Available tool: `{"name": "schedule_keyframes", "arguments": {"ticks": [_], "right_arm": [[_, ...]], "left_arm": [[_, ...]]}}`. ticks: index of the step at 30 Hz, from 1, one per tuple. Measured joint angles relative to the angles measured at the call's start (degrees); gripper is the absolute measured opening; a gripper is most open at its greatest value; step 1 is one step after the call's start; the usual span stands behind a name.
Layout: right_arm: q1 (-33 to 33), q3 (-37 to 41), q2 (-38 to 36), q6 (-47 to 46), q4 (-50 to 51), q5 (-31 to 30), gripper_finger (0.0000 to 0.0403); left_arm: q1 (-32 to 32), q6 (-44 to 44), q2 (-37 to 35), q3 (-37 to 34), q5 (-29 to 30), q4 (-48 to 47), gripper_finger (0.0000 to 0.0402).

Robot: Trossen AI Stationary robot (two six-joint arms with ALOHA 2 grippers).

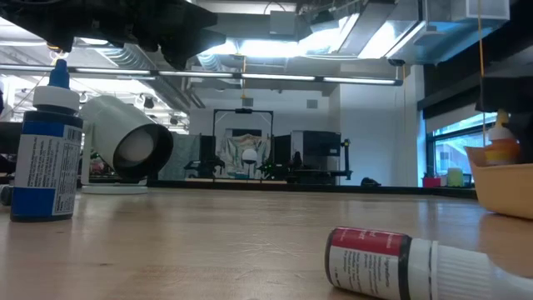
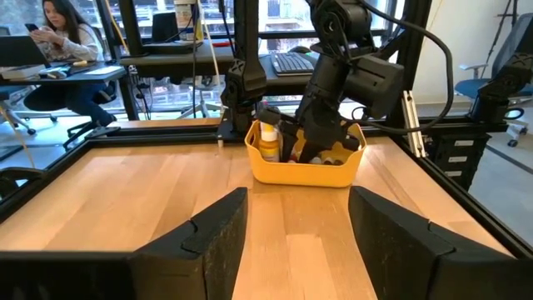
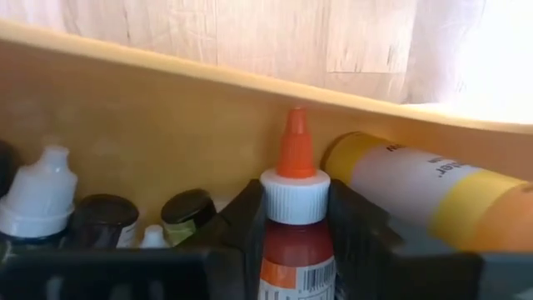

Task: Pick & Place food coloring
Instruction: Put the large orange food coloring bottle into the yellow bin

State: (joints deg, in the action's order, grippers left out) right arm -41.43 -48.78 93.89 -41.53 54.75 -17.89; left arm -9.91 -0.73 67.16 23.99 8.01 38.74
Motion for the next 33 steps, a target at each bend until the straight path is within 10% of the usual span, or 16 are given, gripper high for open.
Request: {"name": "schedule_keyframes", "arguments": {"ticks": [21,33], "right_arm": [[-3.82,-8.95,-3.85,-9.26,8.94,-8.91,0.0114],[-6.91,-10.33,-15.42,-13.1,4.85,-32.93,0.0113]], "left_arm": [[0.0,0.0,0.0,0.0,-0.15,0.0,0.0202],[-0.02,0.0,0.0,0.0,-0.17,0.01,0.0207]]}}
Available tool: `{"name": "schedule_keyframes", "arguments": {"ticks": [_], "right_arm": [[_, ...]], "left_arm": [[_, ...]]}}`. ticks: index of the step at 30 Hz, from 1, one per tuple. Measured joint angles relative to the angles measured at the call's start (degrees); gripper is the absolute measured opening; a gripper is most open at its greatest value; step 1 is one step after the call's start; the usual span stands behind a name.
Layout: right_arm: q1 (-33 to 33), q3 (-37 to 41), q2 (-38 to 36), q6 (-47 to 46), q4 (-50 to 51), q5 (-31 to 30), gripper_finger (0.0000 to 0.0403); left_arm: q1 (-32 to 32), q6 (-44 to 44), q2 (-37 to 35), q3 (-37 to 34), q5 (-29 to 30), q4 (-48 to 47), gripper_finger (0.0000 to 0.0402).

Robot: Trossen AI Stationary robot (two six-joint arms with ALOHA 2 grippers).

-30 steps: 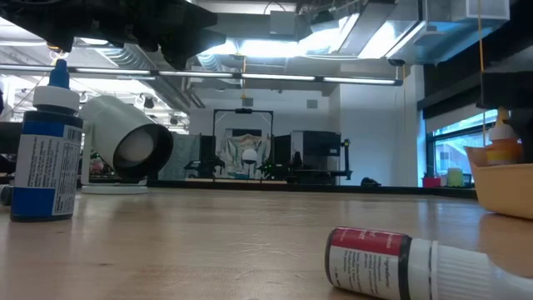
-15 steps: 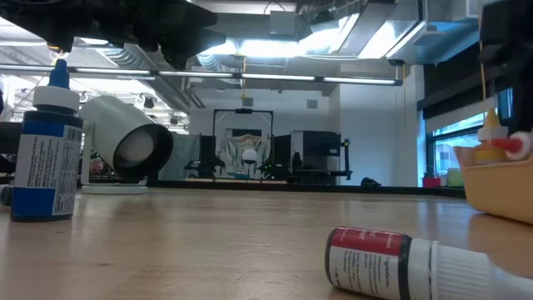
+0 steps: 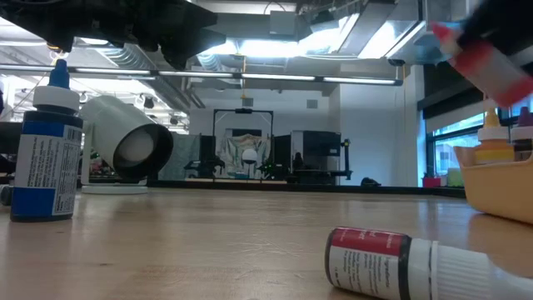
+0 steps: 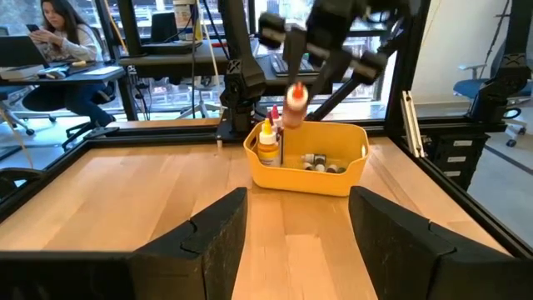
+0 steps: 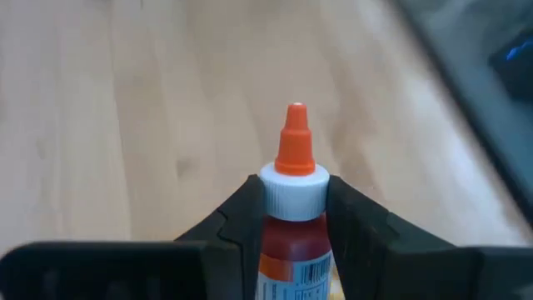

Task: Pick & Place food coloring
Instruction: Put the large orange food coloring bottle into the yellow bin

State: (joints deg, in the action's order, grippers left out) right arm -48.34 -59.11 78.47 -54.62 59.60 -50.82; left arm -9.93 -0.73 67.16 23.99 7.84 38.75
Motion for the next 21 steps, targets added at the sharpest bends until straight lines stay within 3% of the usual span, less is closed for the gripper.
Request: {"name": "schedule_keyframes", "arguments": {"ticks": [5,11,16,21], "right_arm": [[2.21,0.23,-0.69,9.94,-11.37,-9.09,0.0117],[7.72,0.31,-0.43,30.43,-30.24,-8.99,0.0117],[12.59,0.31,-0.08,48.59,-48.1,-1.24,0.0118],[19.17,0.35,3.07,60.36,-62.87,15.52,0.0118]], "left_arm": [[0.0,0.0,0.0,0.0,0.0,0.01,0.0207],[0.02,-0.04,0.0,0.0,0.0,0.01,0.0207],[0.0,-0.02,0.0,0.0,0.0,0.03,0.0207],[0.01,-0.15,0.0,0.0,-0.01,0.03,0.0207]]}}
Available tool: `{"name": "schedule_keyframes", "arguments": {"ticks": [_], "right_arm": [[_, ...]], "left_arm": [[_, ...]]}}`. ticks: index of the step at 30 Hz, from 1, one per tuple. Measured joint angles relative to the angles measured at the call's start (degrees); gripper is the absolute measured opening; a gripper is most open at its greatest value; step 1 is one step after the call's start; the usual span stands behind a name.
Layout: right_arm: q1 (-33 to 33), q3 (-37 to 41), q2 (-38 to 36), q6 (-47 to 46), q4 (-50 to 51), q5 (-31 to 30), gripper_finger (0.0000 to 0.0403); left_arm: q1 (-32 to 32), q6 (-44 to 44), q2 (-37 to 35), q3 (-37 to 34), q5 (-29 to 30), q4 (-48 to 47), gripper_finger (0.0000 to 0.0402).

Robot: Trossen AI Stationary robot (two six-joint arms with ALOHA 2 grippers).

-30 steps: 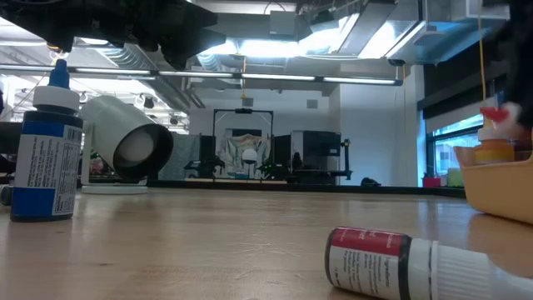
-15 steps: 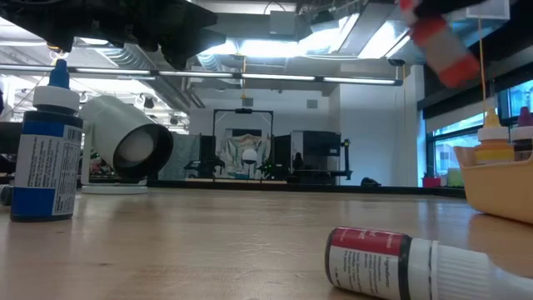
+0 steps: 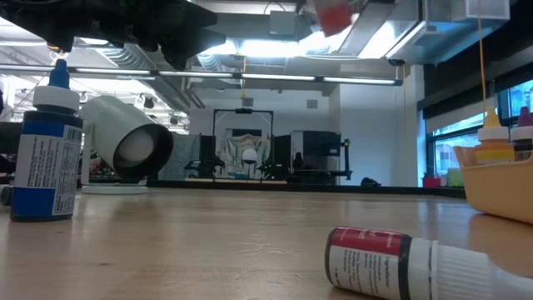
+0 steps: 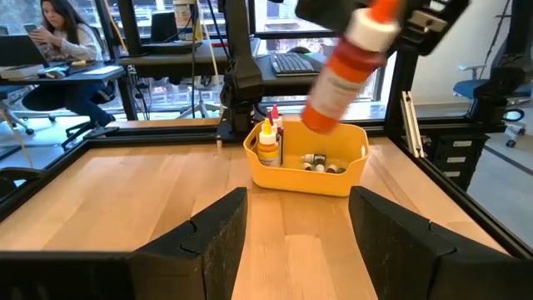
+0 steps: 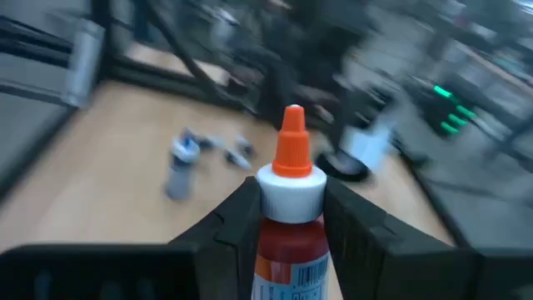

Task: Pick & Place food coloring
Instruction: Put the large orange food coloring bottle into the yellow bin

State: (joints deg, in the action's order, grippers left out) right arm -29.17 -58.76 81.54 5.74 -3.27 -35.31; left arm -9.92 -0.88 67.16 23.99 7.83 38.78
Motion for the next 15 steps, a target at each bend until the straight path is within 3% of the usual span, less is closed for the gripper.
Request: {"name": "schedule_keyframes", "arguments": {"ticks": [7,15], "right_arm": [[9.01,0.05,7.93,5.54,-13.29,26.34,0.0119],[14.41,0.07,19.49,6.6,-26.95,43.33,0.0119]], "left_arm": [[-0.02,-2.92,0.0,0.0,-0.02,-0.02,0.0207],[0.0,-2.89,0.0,0.0,0.13,0.05,0.0207]]}}
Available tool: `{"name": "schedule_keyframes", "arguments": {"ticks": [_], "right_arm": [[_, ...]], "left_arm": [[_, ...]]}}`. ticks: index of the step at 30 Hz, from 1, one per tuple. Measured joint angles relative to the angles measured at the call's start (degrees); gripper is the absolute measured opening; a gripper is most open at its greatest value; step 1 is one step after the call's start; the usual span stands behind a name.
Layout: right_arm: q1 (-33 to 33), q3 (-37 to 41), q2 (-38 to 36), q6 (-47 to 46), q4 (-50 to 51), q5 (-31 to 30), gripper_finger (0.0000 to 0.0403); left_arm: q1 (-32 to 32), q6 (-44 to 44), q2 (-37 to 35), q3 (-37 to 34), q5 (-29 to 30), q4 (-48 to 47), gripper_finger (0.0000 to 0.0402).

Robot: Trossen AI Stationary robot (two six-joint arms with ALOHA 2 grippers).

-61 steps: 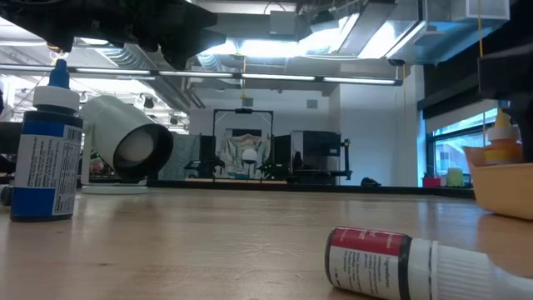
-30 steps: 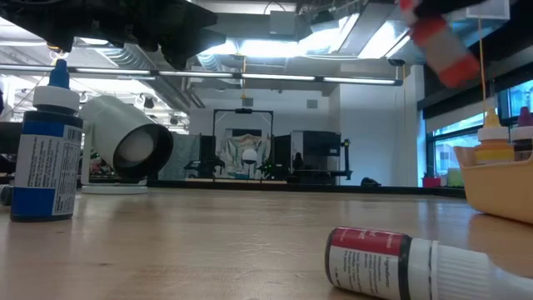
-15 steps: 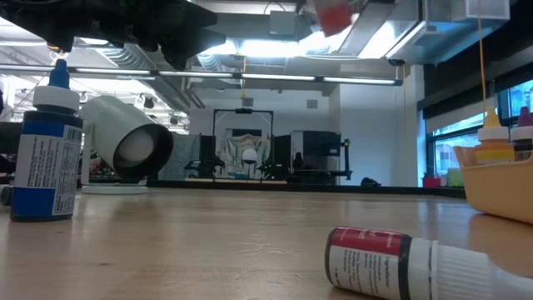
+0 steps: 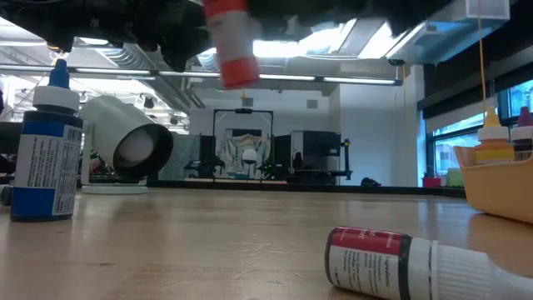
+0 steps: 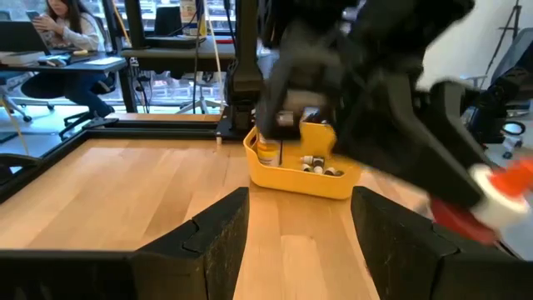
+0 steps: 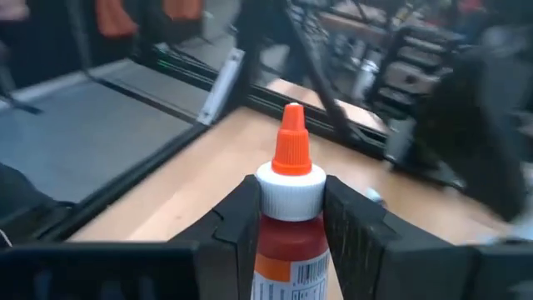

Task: Pick & Place food coloring
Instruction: Put the large orange food coloring bottle into the yellow bin

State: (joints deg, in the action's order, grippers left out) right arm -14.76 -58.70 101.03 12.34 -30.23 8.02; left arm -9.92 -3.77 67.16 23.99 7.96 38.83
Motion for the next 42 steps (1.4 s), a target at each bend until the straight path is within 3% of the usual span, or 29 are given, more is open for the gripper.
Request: {"name": "schedule_keyframes", "arguments": {"ticks": [10,15,23,27,34,42], "right_arm": [[5.56,0.02,8.61,-3.35,-18.35,18.05,0.0119],[6.29,1.0,11.41,-4.69,-21.82,20.25,0.0119],[8.51,13.48,11.05,-10.43,-42.57,18.06,0.0119],[11.13,15.23,11.11,-12.31,-42.52,18.05,0.0119],[14.38,15.21,11.11,-8.65,-41.94,25.02,0.012],[16.01,15.61,12.68,-4.63,-39.06,24.09,0.012]], "left_arm": [[-0.01,0.92,0.0,0.0,0.49,-0.04,0.0207],[-0.02,0.94,0.0,0.0,0.49,-0.03,0.0207],[-0.02,0.95,0.0,0.0,0.51,-0.05,0.0208],[-0.02,2.12,0.0,0.0,0.58,-0.05,0.0207],[-0.01,2.16,0.0,0.0,2.51,-0.05,0.0208],[0.0,2.07,0.0,0.0,2.52,-0.05,0.0208]]}}
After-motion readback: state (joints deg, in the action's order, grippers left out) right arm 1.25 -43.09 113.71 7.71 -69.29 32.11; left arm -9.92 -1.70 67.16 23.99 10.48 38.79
